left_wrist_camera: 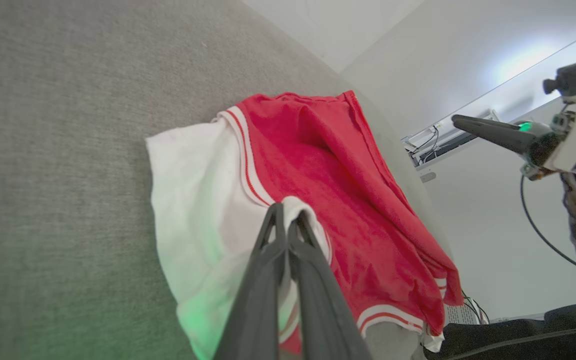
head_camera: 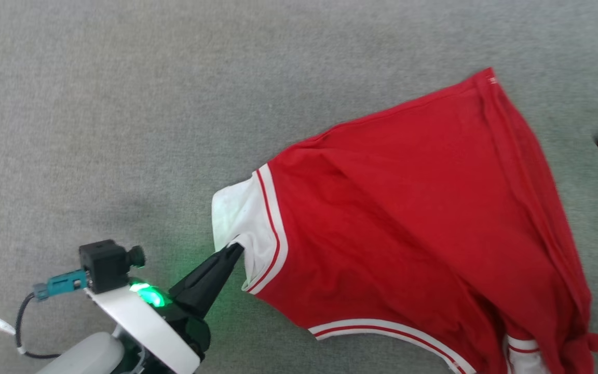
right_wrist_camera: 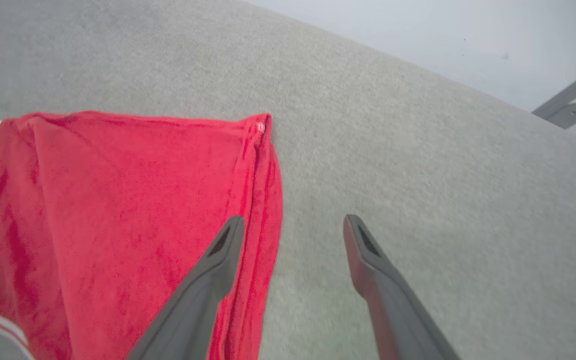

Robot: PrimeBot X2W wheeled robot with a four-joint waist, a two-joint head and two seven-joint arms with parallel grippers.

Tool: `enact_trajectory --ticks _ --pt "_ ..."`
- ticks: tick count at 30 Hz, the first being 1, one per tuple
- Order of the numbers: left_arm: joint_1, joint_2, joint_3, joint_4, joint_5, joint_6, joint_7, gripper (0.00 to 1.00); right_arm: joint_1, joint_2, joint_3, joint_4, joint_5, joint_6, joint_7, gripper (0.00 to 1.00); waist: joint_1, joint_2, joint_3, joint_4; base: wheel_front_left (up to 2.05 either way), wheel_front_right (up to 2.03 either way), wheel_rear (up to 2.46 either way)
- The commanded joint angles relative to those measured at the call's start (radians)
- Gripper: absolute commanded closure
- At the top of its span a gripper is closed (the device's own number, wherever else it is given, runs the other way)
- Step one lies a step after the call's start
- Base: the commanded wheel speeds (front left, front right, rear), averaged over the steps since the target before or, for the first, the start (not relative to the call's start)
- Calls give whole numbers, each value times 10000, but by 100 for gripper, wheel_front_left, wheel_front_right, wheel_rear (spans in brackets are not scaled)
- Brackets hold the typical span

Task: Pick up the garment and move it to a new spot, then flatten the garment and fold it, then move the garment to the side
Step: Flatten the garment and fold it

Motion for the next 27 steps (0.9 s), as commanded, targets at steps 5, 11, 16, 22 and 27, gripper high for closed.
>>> enact_trajectory --ticks 5,11,16,22,27 --pt "-450 -313 -156 115 193 22 -48 100 -2915 685 2395 2144 -864 1 236 0 0 0 518 400 0 0 0" --pt "-640 -539 -192 178 223 22 -48 100 -4504 877 4199 4102 -1379 1 326 0 0 0 831 635 0 0 0" --pt "-793 -689 -243 222 210 22 -47 100 -4921 804 5658 5348 -1090 1 388 0 0 0 972 801 0 0 0" --pt "-820 -795 -307 380 111 22 -47 100 -5059 535 6785 5883 -499 4 307 100 0 0 938 826 0 0 0" --pt "-1046 -646 -379 611 19 22 -48 100 -5580 582 6671 6213 -180 -4 -542 100 0 0 651 753 0 0 0"
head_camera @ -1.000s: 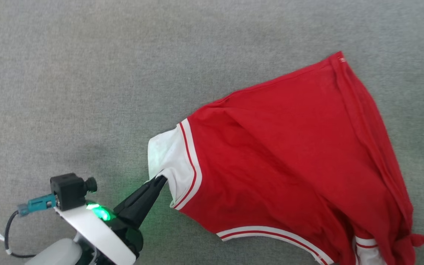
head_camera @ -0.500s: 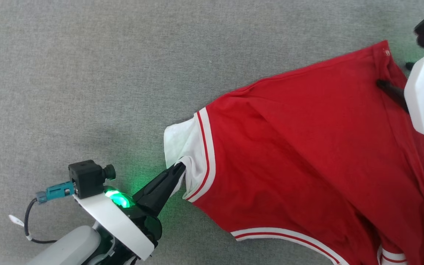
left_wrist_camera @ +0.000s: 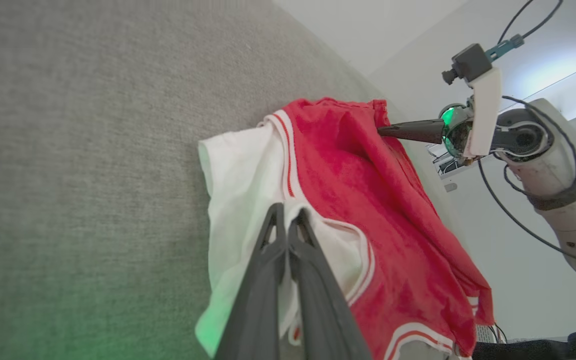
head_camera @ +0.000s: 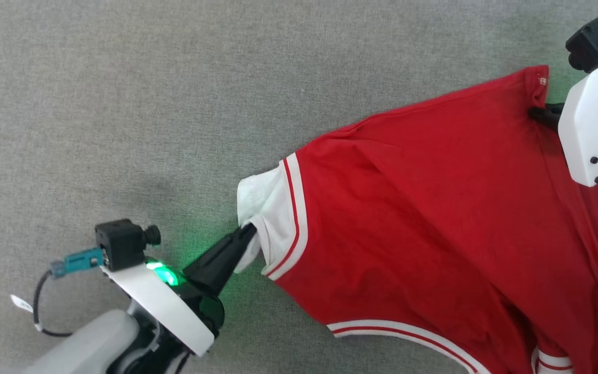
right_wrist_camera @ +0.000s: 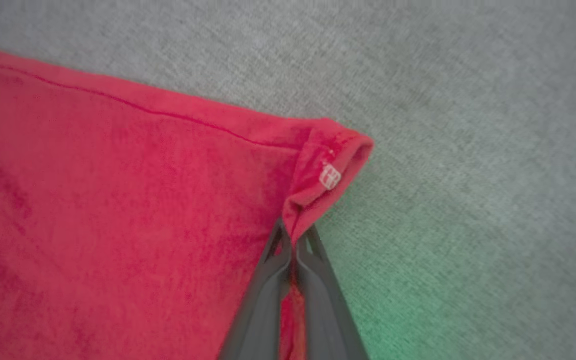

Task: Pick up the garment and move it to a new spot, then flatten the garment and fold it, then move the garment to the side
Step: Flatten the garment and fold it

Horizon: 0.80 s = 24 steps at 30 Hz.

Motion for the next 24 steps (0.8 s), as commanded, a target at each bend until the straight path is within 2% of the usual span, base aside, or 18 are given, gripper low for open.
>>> enact_trajectory --ticks 1,13,18,24 --pt "-252 78 5 46 -32 22 -48 100 -1 127 70 331 58 -10 -234 100 0 -1 -162 -62 0 0 0" --pt "-1240 629 810 634 -307 22 -48 100 -892 711 -1240 1621 188 -7 -2729 100 0 -1 -758 -490 0 0 0" --pt "-2982 516 1391 1606 -752 22 115 100 -1782 1070 -2386 2514 -85 -7 -3811 100 0 -1 -577 -593 0 0 0" --pt "-6026 -135 2368 3356 -1808 23 700 100 -3606 1688 -3342 3494 -830 -8 -4747 100 0 -1 -41 -767 0 0 0"
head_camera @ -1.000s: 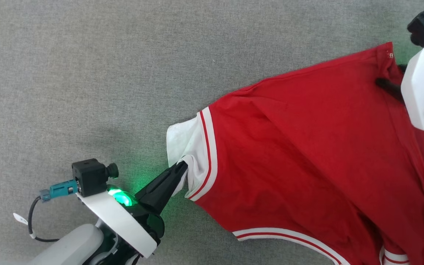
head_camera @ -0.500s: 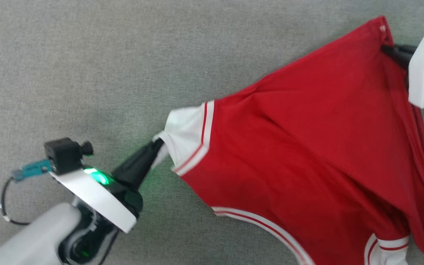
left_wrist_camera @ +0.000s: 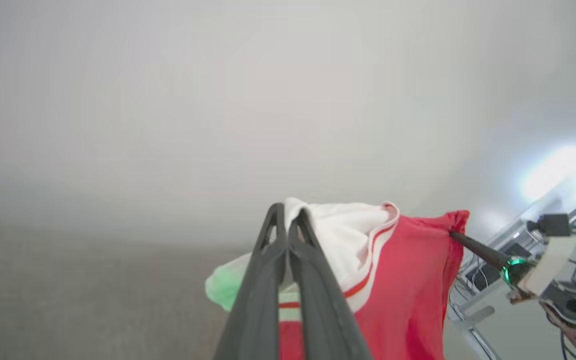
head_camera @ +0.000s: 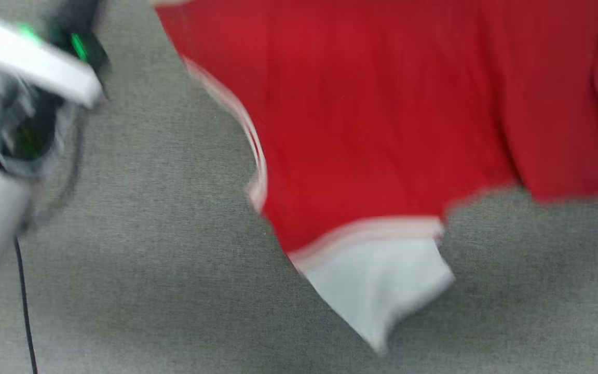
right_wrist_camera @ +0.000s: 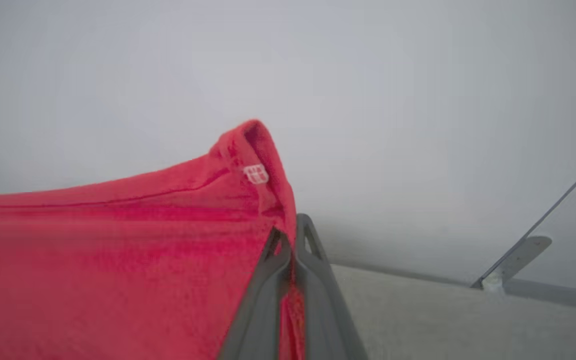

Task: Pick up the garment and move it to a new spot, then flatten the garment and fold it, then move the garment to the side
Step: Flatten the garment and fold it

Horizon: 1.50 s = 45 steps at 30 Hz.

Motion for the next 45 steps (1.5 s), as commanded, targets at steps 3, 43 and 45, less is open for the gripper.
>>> enact_trajectory --ticks 3,43,45 --pt "-2051 -396 765 1611 -358 27 -2 100 -1396 307 -294 555 -947 -25 -788 100 0 0 493 -246 0 0 0" --pt "5842 -762 552 -3473 -894 19 -586 100 5810 -730 112 -1110 1535 -11 -2307 100 0 0 -669 -205 0 0 0" --pt "6317 -590 366 -3684 -606 19 -627 100 6617 -860 -161 -1688 1657 -8 -2293 100 0 0 -829 -196 0 0 0"
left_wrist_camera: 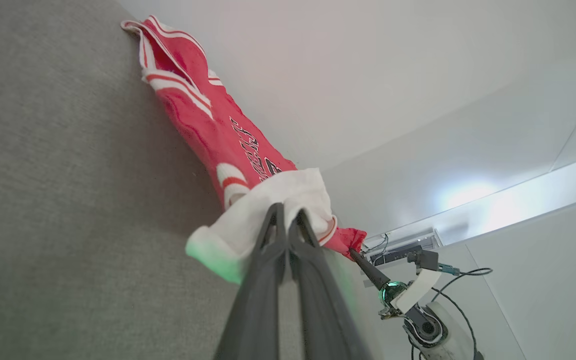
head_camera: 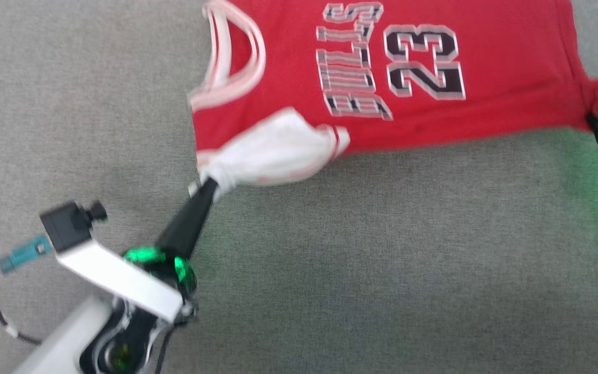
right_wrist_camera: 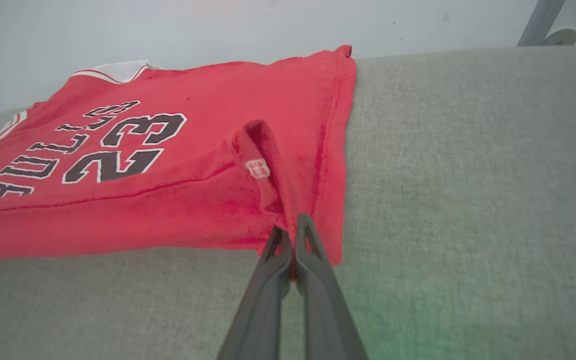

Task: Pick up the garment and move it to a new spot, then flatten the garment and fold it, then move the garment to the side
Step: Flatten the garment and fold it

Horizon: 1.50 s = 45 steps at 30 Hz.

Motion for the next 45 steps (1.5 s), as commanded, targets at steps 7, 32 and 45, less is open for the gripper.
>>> enact_trajectory --ticks 7,32,45 --pt "1532 627 -173 -643 814 11 -149 100 2451 -94 -1163 -1634 107 -7 468 100 0 0 -570 -68 0 0 0" --pt "168 1170 -8 -1265 1476 11 1008 100 4380 2162 -4711 -5129 -1341 -6 3471 100 0 0 -300 -496 0 0 0" --pt "-3029 295 -699 1707 639 13 1609 100 3129 2289 -4356 -3887 -1590 -6 3120 100 0 0 773 -629 0 0 0"
